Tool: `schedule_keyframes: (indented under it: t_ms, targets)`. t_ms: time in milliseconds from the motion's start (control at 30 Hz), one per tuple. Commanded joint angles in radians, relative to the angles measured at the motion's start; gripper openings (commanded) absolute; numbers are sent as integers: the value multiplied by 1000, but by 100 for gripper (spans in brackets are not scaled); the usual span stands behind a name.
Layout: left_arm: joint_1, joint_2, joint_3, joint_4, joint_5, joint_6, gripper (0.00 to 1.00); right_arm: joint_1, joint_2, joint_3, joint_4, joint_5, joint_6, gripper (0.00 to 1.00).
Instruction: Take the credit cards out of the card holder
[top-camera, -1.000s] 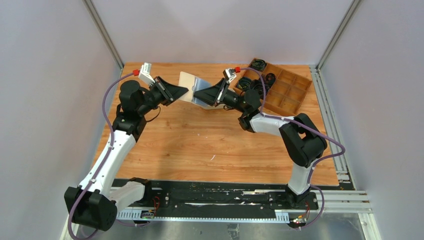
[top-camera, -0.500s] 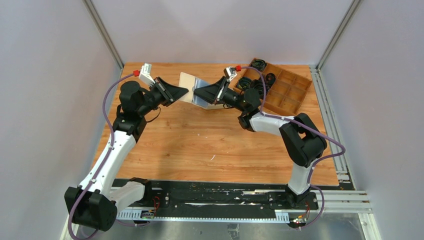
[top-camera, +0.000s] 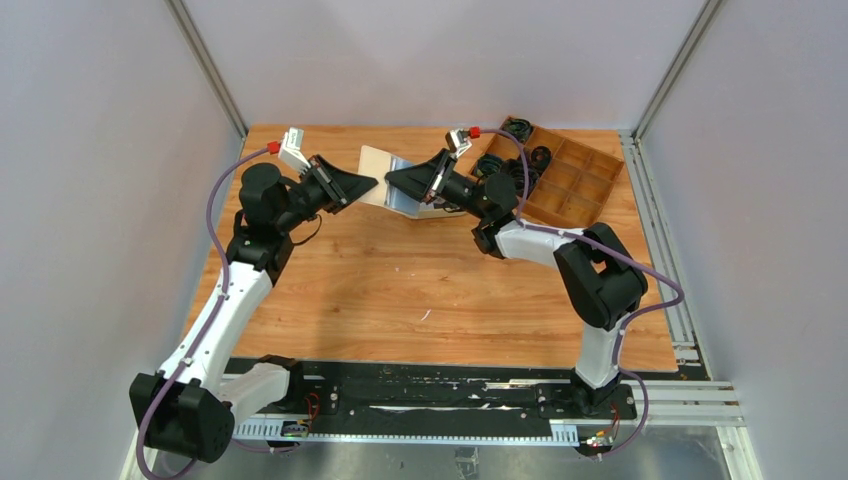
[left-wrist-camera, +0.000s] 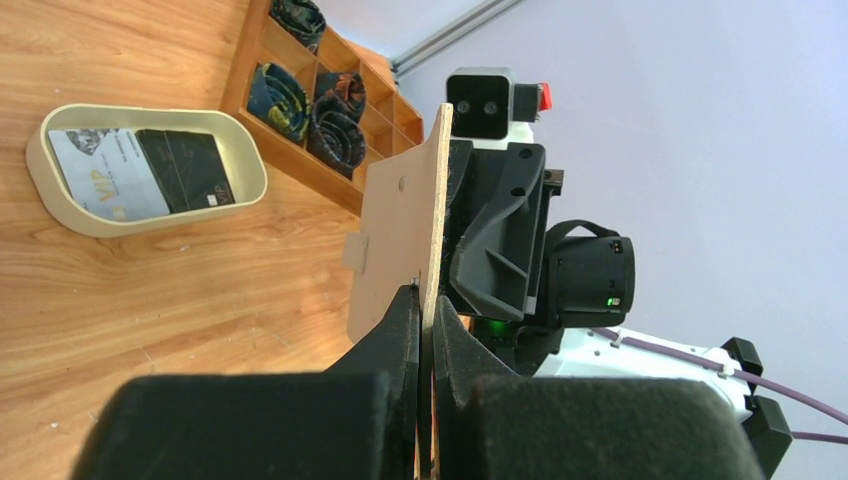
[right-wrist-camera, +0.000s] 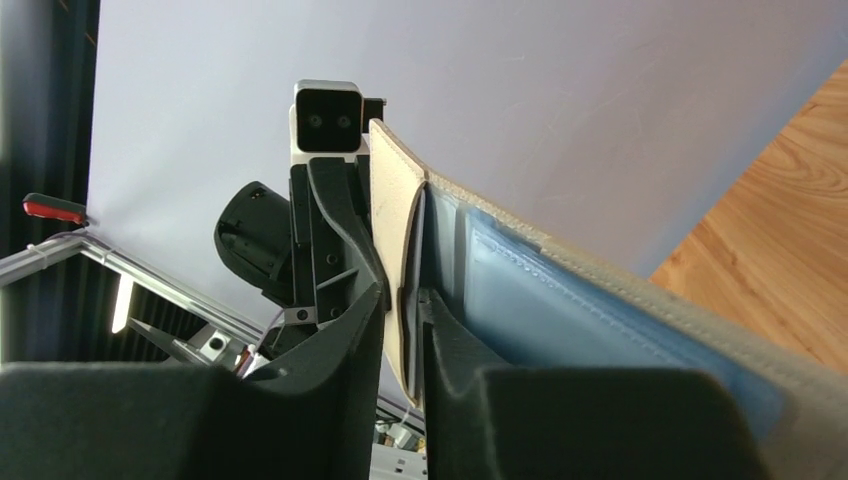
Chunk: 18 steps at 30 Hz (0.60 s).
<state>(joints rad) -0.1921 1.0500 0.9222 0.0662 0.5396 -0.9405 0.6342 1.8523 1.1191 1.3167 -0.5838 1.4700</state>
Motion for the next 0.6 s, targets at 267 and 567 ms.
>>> schedule_keyframes:
  t_ms: [267,567]
  targets:
    - [15,-14,-6,38,17,-9,0,-8,20,-20,66,14,8,13]
    - [34,-17,-2,32,20,-12,0,-16,28,-50,111,9,29,0]
